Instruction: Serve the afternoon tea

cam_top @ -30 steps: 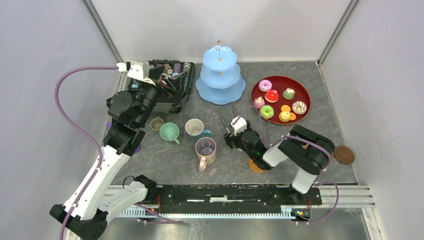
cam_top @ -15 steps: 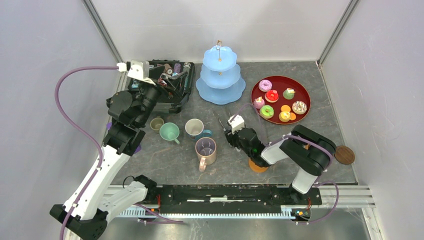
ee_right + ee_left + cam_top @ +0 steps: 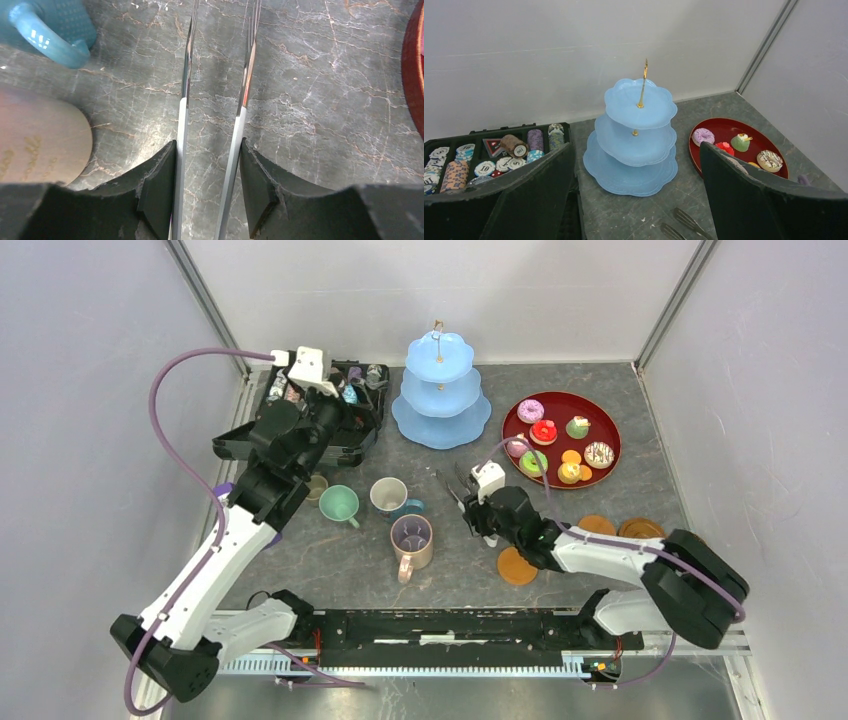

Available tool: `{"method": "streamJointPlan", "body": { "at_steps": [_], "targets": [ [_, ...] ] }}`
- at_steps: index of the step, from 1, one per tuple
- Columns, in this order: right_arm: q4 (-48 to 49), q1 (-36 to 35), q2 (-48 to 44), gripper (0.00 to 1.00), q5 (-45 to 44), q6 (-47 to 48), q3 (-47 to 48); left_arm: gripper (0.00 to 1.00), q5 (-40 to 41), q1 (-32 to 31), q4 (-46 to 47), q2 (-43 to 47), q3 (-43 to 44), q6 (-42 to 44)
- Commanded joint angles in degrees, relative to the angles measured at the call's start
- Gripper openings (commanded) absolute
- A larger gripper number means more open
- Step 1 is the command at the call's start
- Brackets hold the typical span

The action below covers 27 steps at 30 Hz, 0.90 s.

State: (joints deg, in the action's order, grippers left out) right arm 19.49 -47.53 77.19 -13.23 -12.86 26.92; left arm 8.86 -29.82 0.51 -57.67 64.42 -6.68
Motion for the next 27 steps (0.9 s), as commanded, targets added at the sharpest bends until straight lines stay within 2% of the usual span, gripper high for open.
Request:
{"method": "streamJointPlan", "body": {
  "at_steps": [1, 11, 20, 27],
  "targets": [
    [-9.38, 1.58, -6.87, 0.48, 4.04, -3.34, 3.78, 0.99, 1.14, -0.58, -2.50, -1.98, 4.97, 2.85],
    [-30.82, 7.85, -13.77, 0.49, 3.29, 0.01, 13.30, 0.97, 0.25, -1.11, -0.95, 0.53, -0.39, 2.73],
    [-38.65, 21.36, -14.37, 0.49, 5.89, 4.87, 20.11, 0.96, 5.50, -3.78, -0.78, 6.35, -3.84, 5.19],
    [-42.45, 30.96, -12.61, 0.49, 8.10, 4.65, 23.44, 0.98, 8.14, -4.79, -0.15, 4.33, -2.81, 4.62]
  ]
}}
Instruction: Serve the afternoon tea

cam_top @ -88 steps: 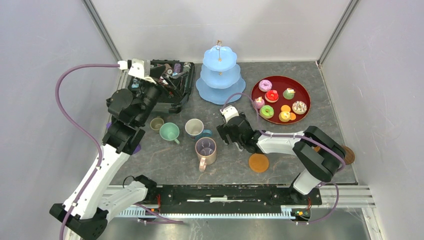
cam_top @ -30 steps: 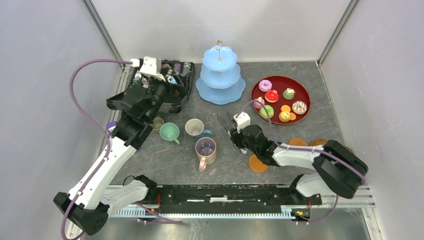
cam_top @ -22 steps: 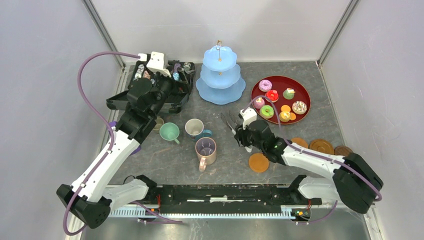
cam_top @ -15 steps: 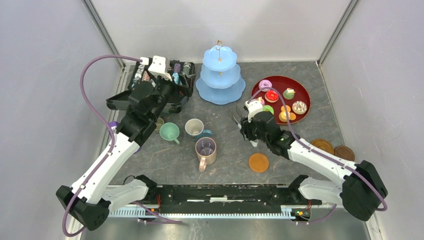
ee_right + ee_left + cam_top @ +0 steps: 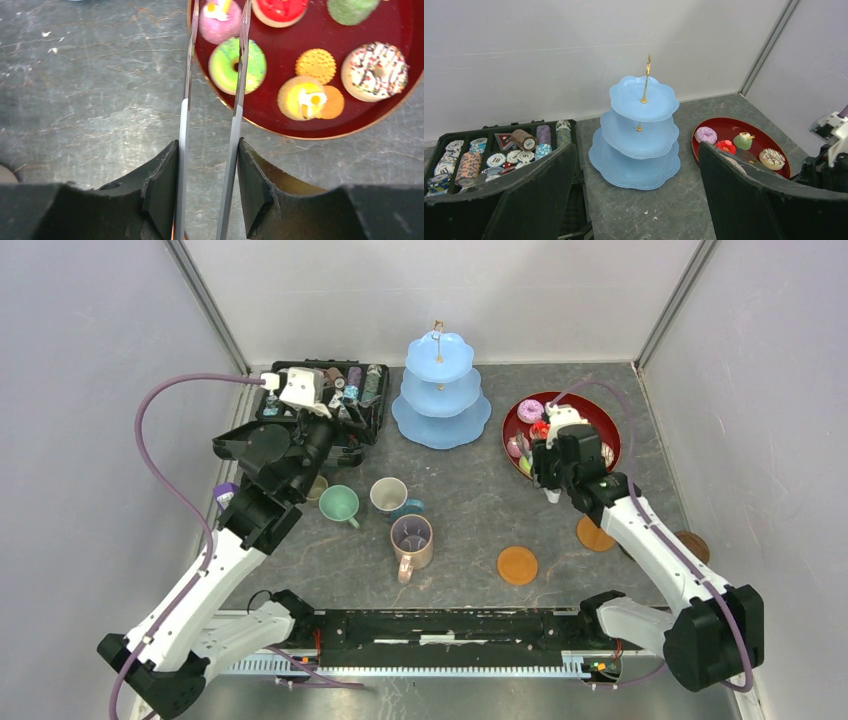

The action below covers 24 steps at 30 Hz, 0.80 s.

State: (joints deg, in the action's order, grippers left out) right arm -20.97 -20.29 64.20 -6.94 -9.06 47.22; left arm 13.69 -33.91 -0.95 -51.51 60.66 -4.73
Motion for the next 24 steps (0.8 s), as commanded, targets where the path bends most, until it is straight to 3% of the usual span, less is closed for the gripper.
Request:
{"method": "streamJointPlan", "body": {
  "at_steps": [1, 7, 14, 24],
  "targets": [
    [-2.50, 4.62, 0.25, 0.49, 1.99, 0.98, 3.27, 0.98, 3.94, -0.76, -0.97, -2.80, 2.21, 1.72],
    [-5.56, 7.80, -1.49, 0.49, 0.91, 2.01, 3.59, 1.00, 1.37, -0.79, -12.12, -5.59, 9.98, 0.04],
    [-5.12, 9.48, -1.65, 0.50, 3.21, 3.04, 2.05, 1.00, 2.26, -0.76, -9.60, -0.26, 0.93, 3.08],
    [-4.28, 9.77, -1.70, 0.54, 5.94, 3.78, 1.26, 1.00, 2.49, -0.81, -8.55, 1.77, -3.43, 3.95]
  ]
}}
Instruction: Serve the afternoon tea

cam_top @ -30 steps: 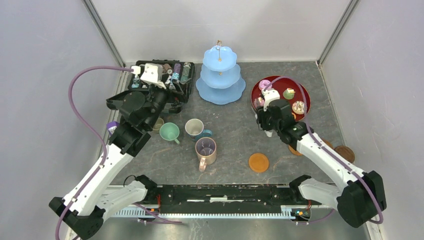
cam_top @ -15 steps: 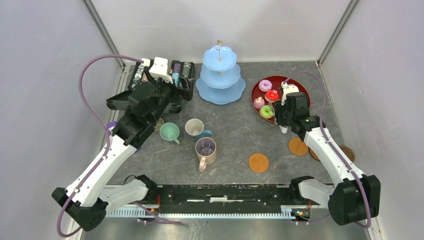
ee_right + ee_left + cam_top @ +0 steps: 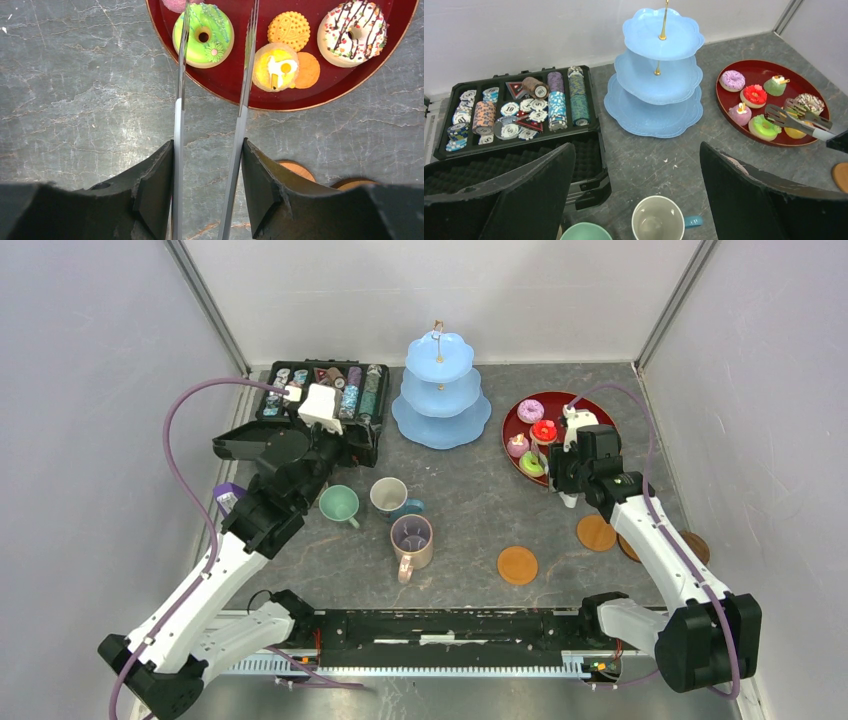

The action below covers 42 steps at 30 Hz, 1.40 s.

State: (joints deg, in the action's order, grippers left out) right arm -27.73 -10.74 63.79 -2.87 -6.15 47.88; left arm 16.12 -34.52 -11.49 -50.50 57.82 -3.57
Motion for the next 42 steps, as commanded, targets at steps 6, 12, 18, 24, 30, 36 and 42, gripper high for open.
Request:
{"method": "streamJointPlan", "body": {
  "at_steps": [6, 12, 18, 24, 30, 36, 42],
  "targets": [
    [3.26, 0.20, -0.75, 0.55, 2.29, 0.96, -0.62, 1.00, 0.06, -0.20, 2.52, 1.35, -1.13, 3.05],
    [4.07, 0.20, -0.43, 0.56, 2.10, 0.86, -1.29, 1.00, -0.96, -0.28, 2.52, 1.35, -1.14, 2.72],
    [4.41, 0.27, -0.08, 0.56, 2.74, 0.74, -1.87, 1.00, -1.90, -0.46, 2.52, 1.68, -1.05, 2.35],
    [5.28, 0.19, 0.22, 0.57, 4.39, 0.96, -2.46, 1.00, -2.52, -0.48, 2.52, 2.16, -0.96, 2.00],
    [5.67, 0.18, 0.33, 0.57, 5.26, 0.83, -3.39, 1.00, -2.72, -0.55, 2.52, 2.35, -0.96, 1.89],
    [6.01, 0.11, 0.85, 0.58, 4.98, 1.13, -4.29, 1.00, -2.92, -0.62, 2.52, 2.31, -0.96, 1.81],
    [6.87, 0.11, 1.80, 0.59, 4.50, 1.38, -4.70, 1.00, -2.80, -0.63, 2.50, 2.27, -0.96, 1.84]
  ]
}}
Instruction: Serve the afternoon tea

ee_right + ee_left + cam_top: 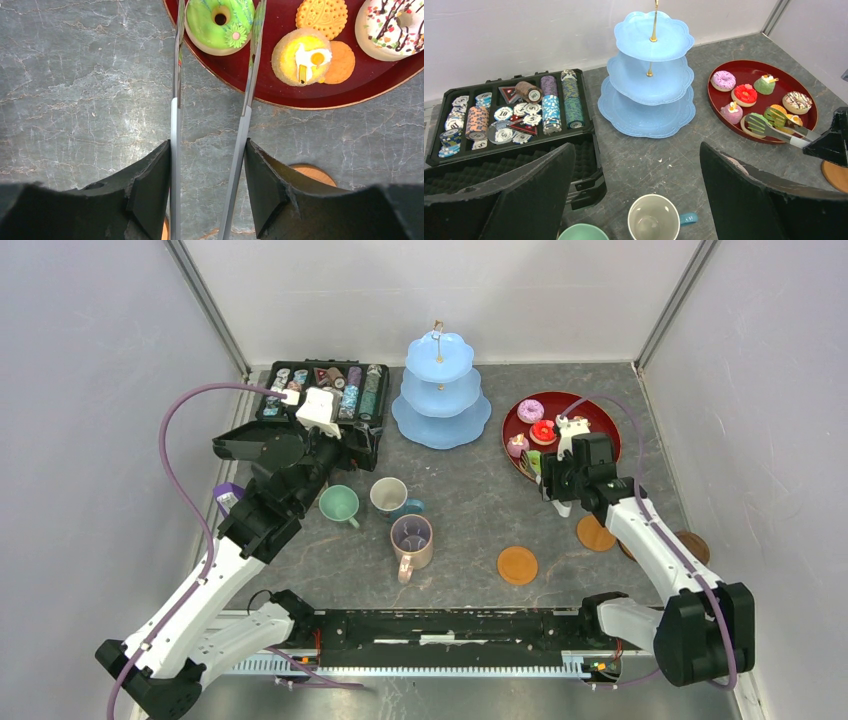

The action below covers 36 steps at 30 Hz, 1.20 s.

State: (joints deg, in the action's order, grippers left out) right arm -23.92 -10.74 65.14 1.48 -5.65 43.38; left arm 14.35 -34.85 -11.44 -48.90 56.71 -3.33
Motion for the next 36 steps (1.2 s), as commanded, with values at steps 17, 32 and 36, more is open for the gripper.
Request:
{"method": "streamJointPlan", "body": {
  "at_steps": [17, 32, 36],
  "targets": [
    [3.47, 0.07, 1.92, 0.54, -3.11, 1.16, -0.13, 1.00, -1.18, -0.31, 2.32, 0.57, 0.25, 1.59],
    [3.40, 0.01, -4.84, 0.29, -4.86, 0.37, 1.75, 1.00, -1.84, -0.31, -7.19, -5.05, 12.78, -6.83],
    [3.53, 0.02, -5.09, 0.27, -2.01, 1.00, 3.73, 1.00, -2.60, -0.31, -6.00, -4.88, 11.97, -6.60]
  ]
}}
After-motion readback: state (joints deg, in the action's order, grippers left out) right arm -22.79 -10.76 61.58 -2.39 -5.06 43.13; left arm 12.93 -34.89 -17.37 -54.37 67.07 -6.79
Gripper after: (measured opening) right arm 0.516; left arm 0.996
